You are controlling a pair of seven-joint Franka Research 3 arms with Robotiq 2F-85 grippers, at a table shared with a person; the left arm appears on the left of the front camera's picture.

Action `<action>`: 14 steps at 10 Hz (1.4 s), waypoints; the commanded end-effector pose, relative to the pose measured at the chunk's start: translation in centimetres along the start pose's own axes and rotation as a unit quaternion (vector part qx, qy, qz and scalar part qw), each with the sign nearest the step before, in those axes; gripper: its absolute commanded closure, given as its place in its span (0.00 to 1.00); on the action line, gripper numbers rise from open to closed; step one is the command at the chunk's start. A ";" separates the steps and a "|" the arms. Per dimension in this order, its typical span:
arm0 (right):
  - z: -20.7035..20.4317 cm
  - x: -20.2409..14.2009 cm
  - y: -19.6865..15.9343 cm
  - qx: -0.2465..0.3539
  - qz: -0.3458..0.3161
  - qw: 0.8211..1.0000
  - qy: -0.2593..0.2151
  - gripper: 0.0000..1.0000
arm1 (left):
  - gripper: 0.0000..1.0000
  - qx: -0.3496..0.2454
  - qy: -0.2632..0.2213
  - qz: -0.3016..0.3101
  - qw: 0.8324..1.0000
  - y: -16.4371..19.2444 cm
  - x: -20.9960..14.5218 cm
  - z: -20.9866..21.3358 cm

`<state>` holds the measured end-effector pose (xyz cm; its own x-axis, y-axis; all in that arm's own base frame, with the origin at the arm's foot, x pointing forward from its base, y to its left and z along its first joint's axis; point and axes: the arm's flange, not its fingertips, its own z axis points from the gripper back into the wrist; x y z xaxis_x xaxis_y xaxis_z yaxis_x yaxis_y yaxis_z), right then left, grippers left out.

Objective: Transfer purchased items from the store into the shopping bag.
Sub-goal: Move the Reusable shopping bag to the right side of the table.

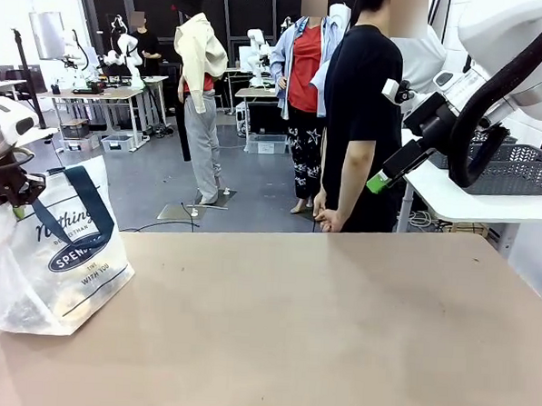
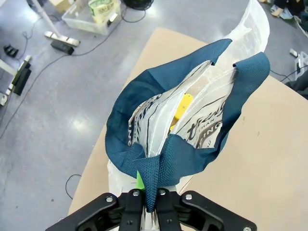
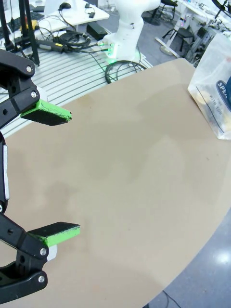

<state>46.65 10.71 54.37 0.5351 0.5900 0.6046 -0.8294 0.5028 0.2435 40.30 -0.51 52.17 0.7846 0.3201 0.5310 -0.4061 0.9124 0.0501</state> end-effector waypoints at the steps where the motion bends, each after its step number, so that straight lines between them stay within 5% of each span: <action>1: 0.2 0.2 0.0 0.007 -0.001 1.000 0.001 0.00 | 0.56 0.001 -0.001 0.004 1.000 -0.4 0.7 0.2; 4: 0.2 0.2 0.0 0.007 -0.001 1.000 0.001 0.00 | 0.00 0.001 0.004 0.001 1.000 -0.9 0.9 0.8; 14: 0.2 0.2 0.0 0.007 -0.001 1.000 0.001 0.00 | 0.00 -0.016 0.014 -0.040 0.999 -3.5 3.4 4.5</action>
<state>46.65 10.71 54.37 0.5352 0.5900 0.6046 -0.8294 0.5027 0.2436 41.98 -3.56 56.84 0.8071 0.2736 0.5232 -0.3556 0.9327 0.0608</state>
